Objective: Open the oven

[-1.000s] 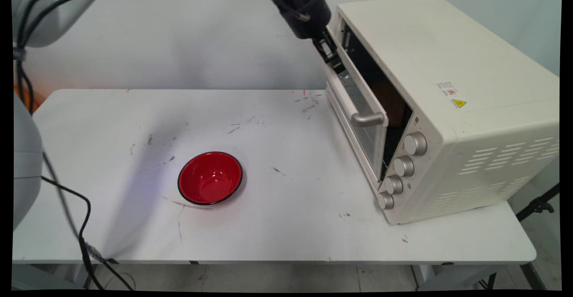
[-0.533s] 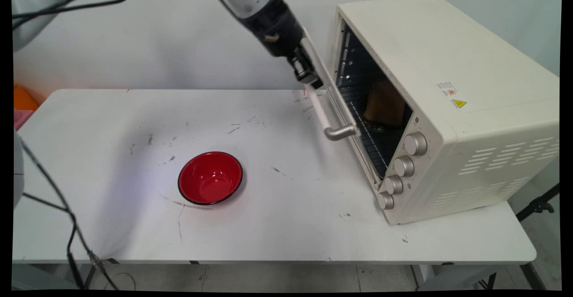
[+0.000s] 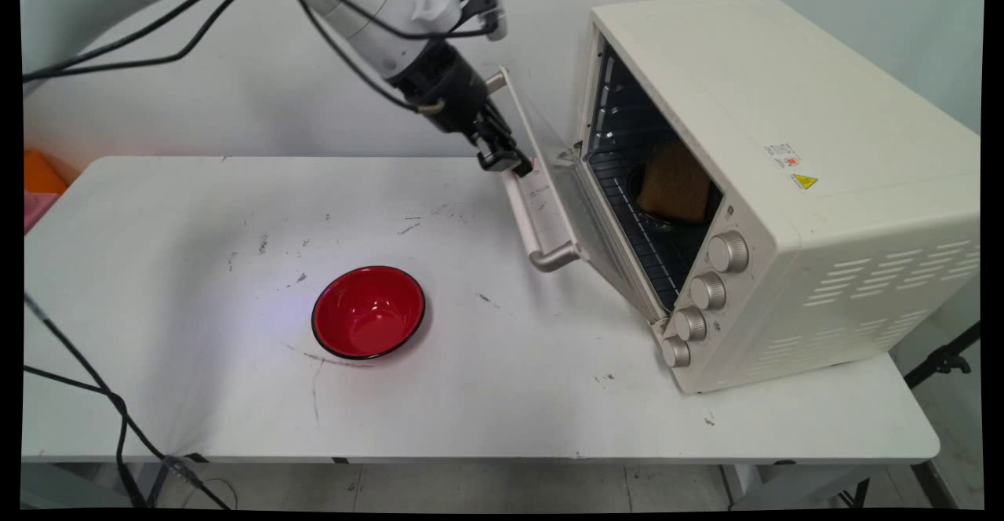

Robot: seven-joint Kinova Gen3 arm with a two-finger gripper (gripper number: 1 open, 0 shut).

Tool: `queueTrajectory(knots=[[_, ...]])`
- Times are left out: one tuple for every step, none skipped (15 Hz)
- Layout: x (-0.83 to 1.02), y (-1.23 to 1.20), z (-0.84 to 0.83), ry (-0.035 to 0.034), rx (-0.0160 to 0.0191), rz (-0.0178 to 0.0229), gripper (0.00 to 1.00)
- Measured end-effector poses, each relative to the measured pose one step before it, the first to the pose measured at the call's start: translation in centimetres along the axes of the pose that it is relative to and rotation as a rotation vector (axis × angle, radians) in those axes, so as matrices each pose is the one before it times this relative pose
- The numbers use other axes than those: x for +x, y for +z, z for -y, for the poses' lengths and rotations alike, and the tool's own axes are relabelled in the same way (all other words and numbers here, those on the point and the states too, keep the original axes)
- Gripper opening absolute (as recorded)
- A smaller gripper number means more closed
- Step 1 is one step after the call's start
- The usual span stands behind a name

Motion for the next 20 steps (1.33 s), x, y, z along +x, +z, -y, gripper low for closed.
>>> queueTrajectory(knots=[[-0.862,0.068,0.078,-0.00431,0.00182,-0.00743,0.0],[-0.554,0.036,0.06,-0.00283,0.00144,-0.00476,0.0],[-0.697,0.059,0.044,-0.00273,-0.00005,-0.00623,0.0],[-0.653,0.062,0.044,-0.00226,-0.00031,-0.00586,0.0],[-0.76,0.1,0.069,-0.00182,-0.00031,-0.00659,0.0],[-0.859,0.1,0.078,-0.00212,-0.00023,-0.00681,0.0],[-0.81,0.083,0.079,-0.00202,0.0002,-0.00677,0.0],[-0.527,0.074,0.049,-0.00119,-0.00042,-0.00526,0.0],[-0.491,0.066,0.05,-0.00091,-0.00008,-0.00516,0.0],[-0.468,0.061,0.037,-0.00045,-0.00039,-0.00543,0.0],[-0.427,0.061,0.028,-0.00028,-0.00055,-0.00543,0.0],[-0.34,0.017,0.019,-0.00003,-0.00063,-0.00469,0.0],[-0.468,0.024,0.015,0.00035,-0.00123,-0.0065,0.0],[-0.458,-0.011,0.019,0.00085,-0.00096,-0.00616,0.0],[-0.522,-0.055,0.008,0.00066,-0.00122,-0.00657,0.0],[-0.541,-0.125,-0.016,0.00074,-0.0011,-0.00562,0.0],[-0.513,-0.153,-0.038,0.0006,-0.00138,-0.00465,0.0],[-0.436,-0.162,-0.051,0.00011,-0.0011,-0.0037,0.0],[-0.425,-0.187,-0.07,-0.00006,-0.0006,-0.00348,0.0],[-0.43,-0.192,-0.097,-0.00045,-0.00094,-0.00443,0.0]])
